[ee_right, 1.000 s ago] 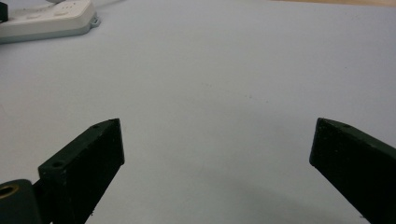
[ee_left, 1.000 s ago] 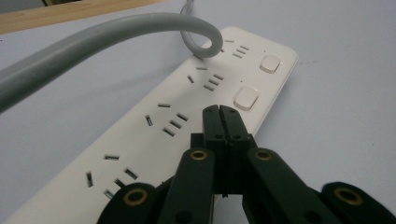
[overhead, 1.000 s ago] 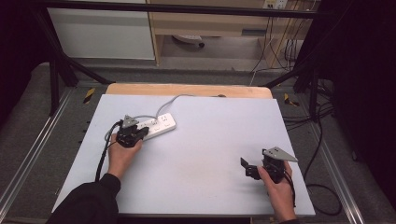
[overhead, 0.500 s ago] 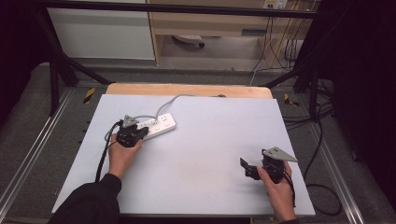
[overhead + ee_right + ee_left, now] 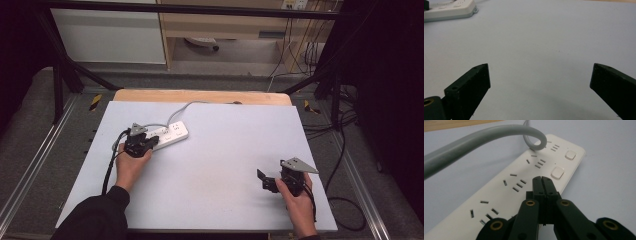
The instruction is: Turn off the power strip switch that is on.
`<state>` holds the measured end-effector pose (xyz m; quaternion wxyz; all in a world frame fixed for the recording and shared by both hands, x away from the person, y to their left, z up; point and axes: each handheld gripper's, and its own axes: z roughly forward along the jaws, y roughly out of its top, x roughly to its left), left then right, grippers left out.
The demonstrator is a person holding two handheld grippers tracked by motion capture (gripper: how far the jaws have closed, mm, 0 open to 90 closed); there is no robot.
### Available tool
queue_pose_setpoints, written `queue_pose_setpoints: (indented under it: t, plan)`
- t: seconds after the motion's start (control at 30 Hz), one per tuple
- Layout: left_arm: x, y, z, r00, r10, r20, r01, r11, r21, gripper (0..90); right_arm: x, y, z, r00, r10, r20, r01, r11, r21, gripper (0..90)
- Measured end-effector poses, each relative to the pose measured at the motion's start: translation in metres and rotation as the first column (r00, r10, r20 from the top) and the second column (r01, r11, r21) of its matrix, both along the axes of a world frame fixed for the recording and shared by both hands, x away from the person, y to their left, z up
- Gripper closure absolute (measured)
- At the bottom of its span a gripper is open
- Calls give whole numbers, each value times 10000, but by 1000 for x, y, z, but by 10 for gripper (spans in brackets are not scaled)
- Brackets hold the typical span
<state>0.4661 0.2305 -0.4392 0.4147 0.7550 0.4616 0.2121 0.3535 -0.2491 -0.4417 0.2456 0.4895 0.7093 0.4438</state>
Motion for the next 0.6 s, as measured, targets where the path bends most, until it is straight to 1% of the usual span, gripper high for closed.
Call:
queue_pose_setpoints:
  t: [0.2, 0.43, 0.6]
  plan:
    - [1, 1, 0, 10000, 20, -55, -21, 9998, -184, 900, 0, 0, 0, 10000, -24, -5, 24, 10000, 25, 34]
    - [1, 1, 0, 10000, 30, -52, -32, 9998, -212, 900, 0, -1, 0, 10000, -14, 9, 14, 10000, 12, 33]
    - [2, 1, -2, 10000, 58, -19, -59, 9993, -357, 900, 0, -1, 0, 10000, -15, 10, 15, 10000, 14, 33]
